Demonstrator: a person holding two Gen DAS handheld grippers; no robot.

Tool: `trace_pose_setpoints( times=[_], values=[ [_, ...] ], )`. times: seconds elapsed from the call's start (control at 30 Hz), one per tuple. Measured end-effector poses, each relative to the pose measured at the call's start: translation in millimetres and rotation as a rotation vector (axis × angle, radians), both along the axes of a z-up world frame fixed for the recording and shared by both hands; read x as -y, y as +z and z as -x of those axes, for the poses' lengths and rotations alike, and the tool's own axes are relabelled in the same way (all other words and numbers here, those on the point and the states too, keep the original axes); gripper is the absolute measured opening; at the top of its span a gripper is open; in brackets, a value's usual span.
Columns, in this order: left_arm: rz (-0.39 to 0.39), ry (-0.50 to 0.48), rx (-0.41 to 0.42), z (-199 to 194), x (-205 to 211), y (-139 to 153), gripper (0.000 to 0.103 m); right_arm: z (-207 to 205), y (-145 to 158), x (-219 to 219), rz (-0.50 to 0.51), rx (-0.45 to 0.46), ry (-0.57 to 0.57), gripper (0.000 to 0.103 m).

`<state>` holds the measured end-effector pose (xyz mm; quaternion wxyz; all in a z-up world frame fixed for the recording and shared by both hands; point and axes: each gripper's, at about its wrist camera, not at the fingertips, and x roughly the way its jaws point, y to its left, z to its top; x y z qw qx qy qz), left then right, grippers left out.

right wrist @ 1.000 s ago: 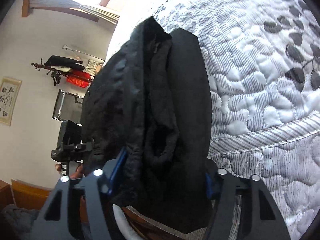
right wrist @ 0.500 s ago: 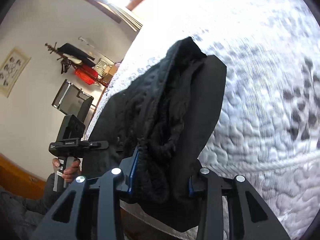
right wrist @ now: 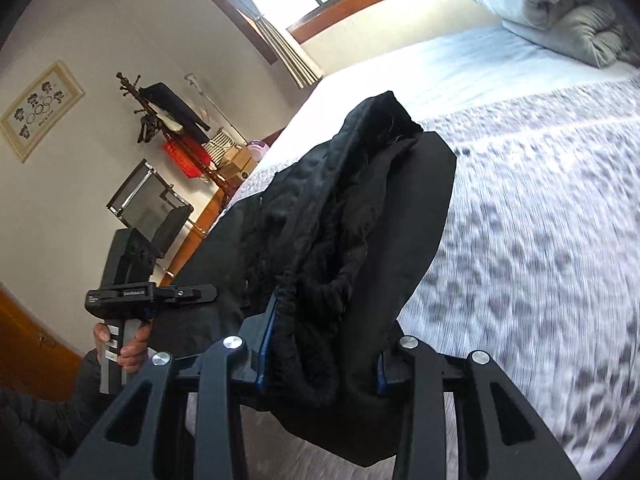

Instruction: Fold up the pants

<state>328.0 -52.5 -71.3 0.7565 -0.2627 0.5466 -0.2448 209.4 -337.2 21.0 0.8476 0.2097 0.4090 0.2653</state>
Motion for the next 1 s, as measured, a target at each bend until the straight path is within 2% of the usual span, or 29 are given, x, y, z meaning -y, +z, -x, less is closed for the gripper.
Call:
trace_pose_setpoints(
  times=[0.2, 0.37, 0.5, 0.67, 1.0],
  values=[
    [-0.025, 0.023, -0.01, -42, -8, -18, 0.048, -48, -26, -3, -0.013, -0.051, -0.009, 0.037],
    [-0.042, 0.027, -0.053, -58, -9, -46, 0.052, -75, -68, -3, -0.01, -0.144, -0.027, 0.037],
    [-0.023, 0.025, -0.036, -53, -15, -57, 0.06, -75, -93, 12, -0.059, -0.189, -0.055, 0.042],
    [-0.059, 0.034, -0.038, -48, -16, -74, 0.075, -70, -113, 22, -0.076, -0.21, -0.075, 0.049],
    [-0.094, 0.031, -0.016, -50, -12, -82, 0.086, -62, -144, 44, -0.172, -0.266, -0.101, 0.065]
  ],
)
